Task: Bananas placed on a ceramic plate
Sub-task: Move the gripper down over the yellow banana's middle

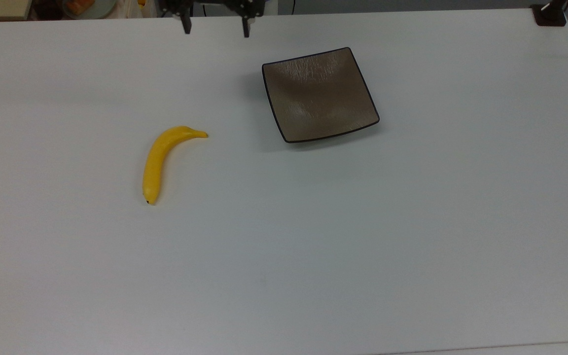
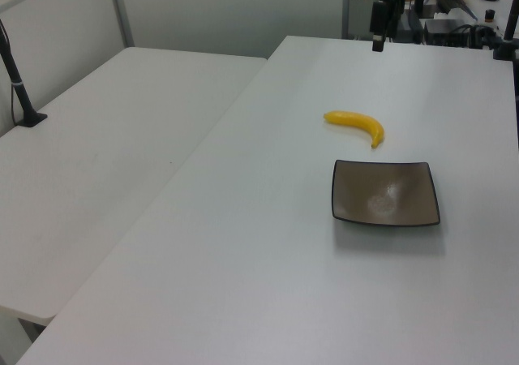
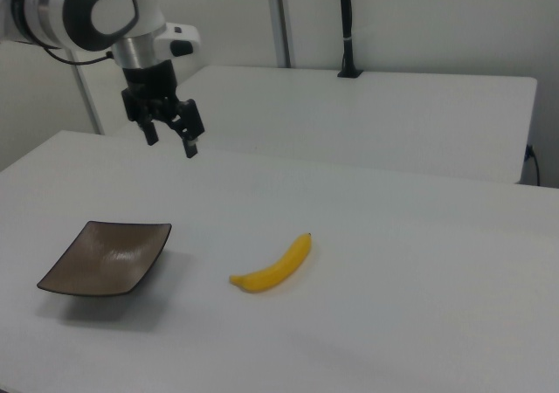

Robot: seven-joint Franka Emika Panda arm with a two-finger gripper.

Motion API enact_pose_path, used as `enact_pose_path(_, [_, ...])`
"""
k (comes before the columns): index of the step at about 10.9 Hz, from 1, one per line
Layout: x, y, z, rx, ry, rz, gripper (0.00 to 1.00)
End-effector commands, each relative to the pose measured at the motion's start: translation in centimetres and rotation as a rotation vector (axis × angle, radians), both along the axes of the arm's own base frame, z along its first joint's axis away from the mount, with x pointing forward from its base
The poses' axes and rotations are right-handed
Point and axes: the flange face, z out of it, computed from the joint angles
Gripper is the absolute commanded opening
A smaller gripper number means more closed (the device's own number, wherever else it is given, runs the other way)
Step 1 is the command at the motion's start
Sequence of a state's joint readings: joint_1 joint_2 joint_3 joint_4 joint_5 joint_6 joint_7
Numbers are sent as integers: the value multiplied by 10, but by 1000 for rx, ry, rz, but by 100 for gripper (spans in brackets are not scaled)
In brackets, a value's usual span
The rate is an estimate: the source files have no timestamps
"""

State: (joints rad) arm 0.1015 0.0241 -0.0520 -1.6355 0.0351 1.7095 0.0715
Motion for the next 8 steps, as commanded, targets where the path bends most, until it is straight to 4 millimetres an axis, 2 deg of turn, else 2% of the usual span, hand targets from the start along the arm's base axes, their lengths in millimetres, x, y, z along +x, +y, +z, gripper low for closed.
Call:
enact_pose_path(1, [28, -38, -10, -1, -22, -88, 100])
enact_pose_path(4, [56, -68, -39, -11, -74, -137, 100])
enact_pose_path(7, [68, -101, -79, -16, -36, -178, 100])
enact_pose_path(8, [75, -104, -96, -20, -29, -180, 100])
